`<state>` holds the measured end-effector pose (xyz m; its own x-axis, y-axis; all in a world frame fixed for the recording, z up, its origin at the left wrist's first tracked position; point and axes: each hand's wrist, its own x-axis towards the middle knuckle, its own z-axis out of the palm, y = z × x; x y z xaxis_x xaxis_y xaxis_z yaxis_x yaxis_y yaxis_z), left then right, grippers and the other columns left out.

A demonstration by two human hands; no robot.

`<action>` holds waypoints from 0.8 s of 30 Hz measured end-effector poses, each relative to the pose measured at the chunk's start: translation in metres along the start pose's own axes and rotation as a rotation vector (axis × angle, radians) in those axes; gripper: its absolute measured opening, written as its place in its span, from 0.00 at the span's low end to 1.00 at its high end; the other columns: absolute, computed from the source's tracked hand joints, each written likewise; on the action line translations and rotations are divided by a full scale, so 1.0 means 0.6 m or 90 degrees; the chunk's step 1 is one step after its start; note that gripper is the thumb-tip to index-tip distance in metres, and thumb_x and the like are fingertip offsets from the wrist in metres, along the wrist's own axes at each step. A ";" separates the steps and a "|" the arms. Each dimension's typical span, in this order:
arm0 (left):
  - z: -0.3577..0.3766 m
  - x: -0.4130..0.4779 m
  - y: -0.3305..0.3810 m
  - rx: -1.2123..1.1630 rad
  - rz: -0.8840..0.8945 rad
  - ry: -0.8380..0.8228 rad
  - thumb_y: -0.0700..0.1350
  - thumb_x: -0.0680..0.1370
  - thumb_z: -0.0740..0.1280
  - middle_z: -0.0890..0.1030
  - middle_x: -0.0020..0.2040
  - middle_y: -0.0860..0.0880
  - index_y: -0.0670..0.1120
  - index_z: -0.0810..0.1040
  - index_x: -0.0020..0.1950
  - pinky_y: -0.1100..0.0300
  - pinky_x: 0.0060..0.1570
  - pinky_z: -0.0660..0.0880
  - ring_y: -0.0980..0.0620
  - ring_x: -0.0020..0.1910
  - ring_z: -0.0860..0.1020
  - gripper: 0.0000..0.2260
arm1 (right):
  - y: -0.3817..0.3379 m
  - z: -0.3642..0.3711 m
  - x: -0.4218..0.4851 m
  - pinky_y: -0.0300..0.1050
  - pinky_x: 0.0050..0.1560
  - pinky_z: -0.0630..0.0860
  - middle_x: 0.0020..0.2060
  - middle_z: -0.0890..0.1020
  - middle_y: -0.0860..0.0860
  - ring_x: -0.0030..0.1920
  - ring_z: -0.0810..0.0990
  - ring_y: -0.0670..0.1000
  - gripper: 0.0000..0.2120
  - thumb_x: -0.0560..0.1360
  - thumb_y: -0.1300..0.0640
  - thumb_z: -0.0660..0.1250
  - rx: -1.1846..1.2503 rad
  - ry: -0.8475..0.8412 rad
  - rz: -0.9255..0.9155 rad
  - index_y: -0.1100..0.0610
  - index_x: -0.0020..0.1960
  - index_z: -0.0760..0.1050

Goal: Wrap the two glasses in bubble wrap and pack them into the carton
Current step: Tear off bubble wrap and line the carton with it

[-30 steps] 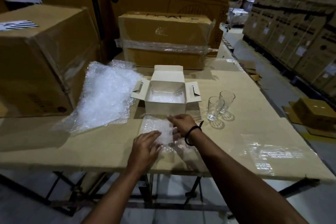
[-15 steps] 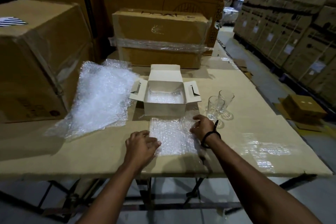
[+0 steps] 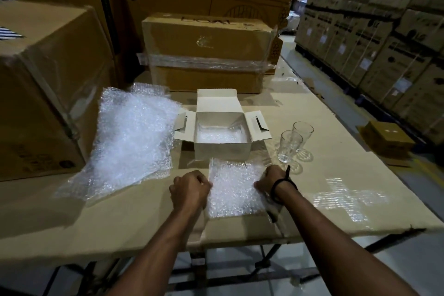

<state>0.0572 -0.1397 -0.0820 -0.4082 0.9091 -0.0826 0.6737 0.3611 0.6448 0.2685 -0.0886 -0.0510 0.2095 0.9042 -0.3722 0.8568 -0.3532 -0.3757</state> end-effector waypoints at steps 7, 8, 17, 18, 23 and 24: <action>-0.051 0.005 0.013 -0.443 0.094 -0.113 0.32 0.73 0.72 0.81 0.41 0.47 0.46 0.77 0.44 0.67 0.39 0.76 0.52 0.43 0.80 0.10 | -0.010 0.006 -0.007 0.45 0.45 0.75 0.54 0.78 0.56 0.51 0.77 0.56 0.30 0.65 0.58 0.79 0.134 -0.011 0.020 0.58 0.62 0.69; -0.056 0.008 0.015 -0.461 0.117 -0.128 0.31 0.73 0.71 0.81 0.43 0.47 0.46 0.78 0.48 0.69 0.39 0.76 0.52 0.44 0.80 0.11 | -0.014 0.005 -0.007 0.47 0.45 0.76 0.54 0.78 0.57 0.52 0.78 0.57 0.31 0.64 0.59 0.79 0.143 -0.026 0.023 0.58 0.63 0.70; -0.088 0.073 0.005 -0.373 0.210 -0.051 0.34 0.74 0.72 0.81 0.46 0.54 0.47 0.81 0.57 0.77 0.42 0.72 0.61 0.44 0.78 0.15 | -0.034 0.011 -0.010 0.40 0.30 0.69 0.25 0.70 0.51 0.27 0.70 0.49 0.16 0.68 0.67 0.72 0.258 -0.009 -0.081 0.56 0.31 0.66; -0.091 0.079 0.006 -0.399 0.206 -0.031 0.34 0.74 0.72 0.81 0.45 0.54 0.50 0.80 0.55 0.74 0.42 0.74 0.57 0.43 0.79 0.15 | -0.036 0.006 -0.011 0.40 0.28 0.70 0.24 0.71 0.50 0.26 0.71 0.50 0.16 0.69 0.69 0.71 0.348 0.001 -0.098 0.56 0.32 0.67; -0.100 0.122 0.026 -0.356 0.254 0.107 0.37 0.73 0.74 0.81 0.36 0.55 0.54 0.76 0.41 0.64 0.37 0.75 0.61 0.35 0.79 0.13 | -0.061 -0.050 0.015 0.41 0.26 0.72 0.25 0.73 0.50 0.26 0.72 0.47 0.18 0.70 0.71 0.70 0.555 0.084 -0.184 0.54 0.39 0.63; -0.102 0.128 0.034 -0.325 0.276 0.120 0.38 0.74 0.73 0.81 0.35 0.55 0.52 0.78 0.41 0.65 0.37 0.74 0.61 0.34 0.79 0.10 | -0.073 -0.061 0.023 0.42 0.27 0.72 0.27 0.74 0.52 0.27 0.71 0.50 0.19 0.70 0.70 0.70 0.550 0.100 -0.203 0.54 0.39 0.62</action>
<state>0.0018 -0.0752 -0.0284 -0.2992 0.8810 0.3664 0.4451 -0.2107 0.8703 0.2514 -0.0518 -0.0086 0.1406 0.9889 -0.0476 0.2500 -0.0820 -0.9648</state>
